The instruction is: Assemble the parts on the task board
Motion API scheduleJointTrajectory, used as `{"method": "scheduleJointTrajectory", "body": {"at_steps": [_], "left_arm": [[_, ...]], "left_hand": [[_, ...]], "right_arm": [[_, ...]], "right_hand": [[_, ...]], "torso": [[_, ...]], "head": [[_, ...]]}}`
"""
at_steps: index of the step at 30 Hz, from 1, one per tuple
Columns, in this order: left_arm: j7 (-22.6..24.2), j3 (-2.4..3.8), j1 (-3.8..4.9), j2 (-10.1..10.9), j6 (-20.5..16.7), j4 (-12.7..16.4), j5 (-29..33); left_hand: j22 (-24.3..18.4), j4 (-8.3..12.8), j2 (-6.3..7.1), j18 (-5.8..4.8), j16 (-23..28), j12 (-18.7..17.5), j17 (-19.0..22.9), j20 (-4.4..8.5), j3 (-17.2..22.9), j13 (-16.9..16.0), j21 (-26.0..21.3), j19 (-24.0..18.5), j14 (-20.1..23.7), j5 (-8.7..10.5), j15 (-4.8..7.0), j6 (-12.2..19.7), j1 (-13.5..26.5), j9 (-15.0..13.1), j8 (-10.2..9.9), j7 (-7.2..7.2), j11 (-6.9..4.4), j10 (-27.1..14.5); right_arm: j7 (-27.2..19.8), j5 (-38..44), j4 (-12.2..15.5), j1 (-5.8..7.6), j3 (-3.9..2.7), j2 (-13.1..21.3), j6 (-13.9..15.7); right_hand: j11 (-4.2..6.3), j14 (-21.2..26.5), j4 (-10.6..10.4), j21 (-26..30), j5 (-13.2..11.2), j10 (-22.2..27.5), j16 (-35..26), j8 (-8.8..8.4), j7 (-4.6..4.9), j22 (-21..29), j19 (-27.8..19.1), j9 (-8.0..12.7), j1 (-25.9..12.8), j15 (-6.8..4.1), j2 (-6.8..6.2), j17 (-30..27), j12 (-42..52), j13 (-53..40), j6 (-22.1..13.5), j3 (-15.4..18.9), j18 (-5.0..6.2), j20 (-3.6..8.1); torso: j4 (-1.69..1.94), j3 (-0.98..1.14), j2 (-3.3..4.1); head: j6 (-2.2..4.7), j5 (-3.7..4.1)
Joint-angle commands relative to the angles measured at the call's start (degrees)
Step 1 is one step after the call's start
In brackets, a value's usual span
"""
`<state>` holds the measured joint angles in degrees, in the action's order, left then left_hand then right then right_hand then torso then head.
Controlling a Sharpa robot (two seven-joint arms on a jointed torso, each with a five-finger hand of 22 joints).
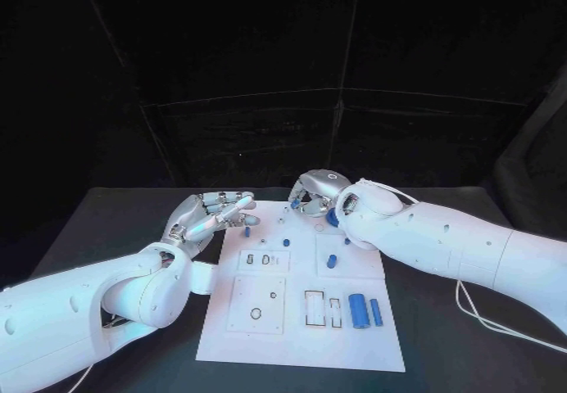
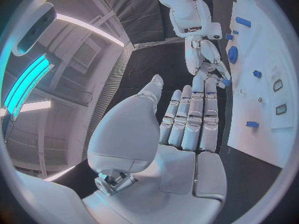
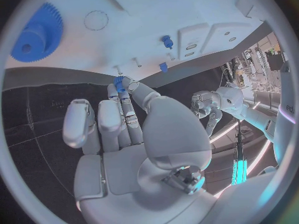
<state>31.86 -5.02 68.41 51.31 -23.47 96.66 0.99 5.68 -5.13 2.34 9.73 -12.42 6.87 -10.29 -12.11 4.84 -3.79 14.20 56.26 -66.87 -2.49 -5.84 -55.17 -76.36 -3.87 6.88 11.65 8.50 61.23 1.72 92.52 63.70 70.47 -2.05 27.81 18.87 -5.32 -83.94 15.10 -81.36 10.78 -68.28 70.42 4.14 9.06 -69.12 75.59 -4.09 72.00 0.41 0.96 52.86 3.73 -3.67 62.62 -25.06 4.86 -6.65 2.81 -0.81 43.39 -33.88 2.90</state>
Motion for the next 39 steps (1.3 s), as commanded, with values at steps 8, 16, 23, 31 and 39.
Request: {"method": "scheduleJointTrajectory", "body": {"at_steps": [8,16,23,31,39], "left_arm": [[0.2,0.05,0.40,0.0,0.8,0.4,-0.3],[0.2,0.05,0.65,0.1,0.8,0.7,-0.3],[0.1,0.06,0.73,0.1,0.9,0.7,-0.3],[0.1,0.06,0.77,0.1,0.9,0.6,-0.3],[0.0,0.06,0.80,0.0,0.9,0.4,-0.3]], "left_hand": [[-0.1,0.3,-0.58,0.83,0.3,-0.3,-0.1,-0.27,0.0,0.1,-0.3,0.3,-0.2,-0.28,-0.02,-0.1,-0.1,0.1,-0.2,0.45,0.39,0.1],[-0.1,0.3,-0.58,0.83,0.3,-0.3,-0.1,-0.27,0.0,0.1,-0.3,0.3,-0.2,-0.28,-0.02,-0.1,-0.1,0.1,-0.2,0.45,0.39,0.1],[-0.1,0.3,-0.58,0.83,0.3,-0.3,-0.1,-0.27,0.0,0.1,-0.3,0.3,-0.2,-0.28,-0.02,-0.1,-0.1,0.1,-0.2,0.45,0.39,0.1],[-0.1,0.3,-0.58,0.83,0.3,-0.3,-0.1,-0.27,0.0,0.1,-0.3,0.3,-0.2,-0.28,-0.02,-0.1,-0.1,0.1,-0.2,0.45,0.39,0.1],[-0.1,0.4,-0.60,0.83,0.4,-0.3,-0.2,-0.26,-0.1,0.1,-0.3,0.3,-0.2,-0.28,-0.02,-0.1,-0.2,0.1,-0.3,0.45,0.40,0.1]], "right_arm": [[3.2,2.6,-2.5,0.21,-0.05,-2.2,-1.0],[3.9,3.5,-3.6,0.26,-0.05,-3.4,-2.2],[3.5,3.7,-3.6,0.26,-0.05,-3.7,-1.2],[3.0,3.8,-3.1,0.27,-0.05,-3.7,-0.2],[3.1,3.8,-3.4,0.27,-0.05,-3.9,-0.9]], "right_hand": [[-0.04,-0.6,-0.1,-0.3,-0.4,0.3,0.3,-0.39,0.22,0.0,0.2,0.1,-0.2,0.08,-0.52,-0.1,-0.2,0.0,0.0,-0.5,-0.40,-0.09],[-0.06,-0.6,-0.2,-0.3,-0.4,0.4,0.3,-0.40,0.21,0.0,0.1,0.1,-0.3,0.09,-0.64,-0.1,-0.2,0.1,0.0,-0.6,-0.39,-0.10],[-0.08,-0.5,-0.4,-0.3,-0.5,0.5,0.3,-0.41,0.22,0.1,0.0,0.1,-0.5,0.12,-0.84,-0.3,-0.2,0.1,-0.1,-0.7,-0.37,-0.14],[-0.08,-0.5,-0.5,-0.3,-0.5,0.5,0.3,-0.40,0.22,0.1,0.0,0.1,-0.5,0.13,-0.86,-0.3,-0.2,0.0,0.0,-0.7,-0.37,-0.14],[-0.08,-0.5,-0.6,-0.3,-0.6,0.6,0.4,-0.39,0.21,0.1,0.0,0.1,-0.6,0.13,-0.97,-0.2,-0.2,0.0,0.0,-0.8,-0.37,-0.16]], "torso": [[0.15,-0.19,0.49],[0.25,-0.21,0.77],[0.31,-0.23,0.80],[0.23,-0.28,0.84],[0.24,-0.34,0.90]], "head": [[0.06,-0.18],[-0.06,-0.08],[0.03,-0.13],[0.09,-0.36],[0.23,-0.46]]}}
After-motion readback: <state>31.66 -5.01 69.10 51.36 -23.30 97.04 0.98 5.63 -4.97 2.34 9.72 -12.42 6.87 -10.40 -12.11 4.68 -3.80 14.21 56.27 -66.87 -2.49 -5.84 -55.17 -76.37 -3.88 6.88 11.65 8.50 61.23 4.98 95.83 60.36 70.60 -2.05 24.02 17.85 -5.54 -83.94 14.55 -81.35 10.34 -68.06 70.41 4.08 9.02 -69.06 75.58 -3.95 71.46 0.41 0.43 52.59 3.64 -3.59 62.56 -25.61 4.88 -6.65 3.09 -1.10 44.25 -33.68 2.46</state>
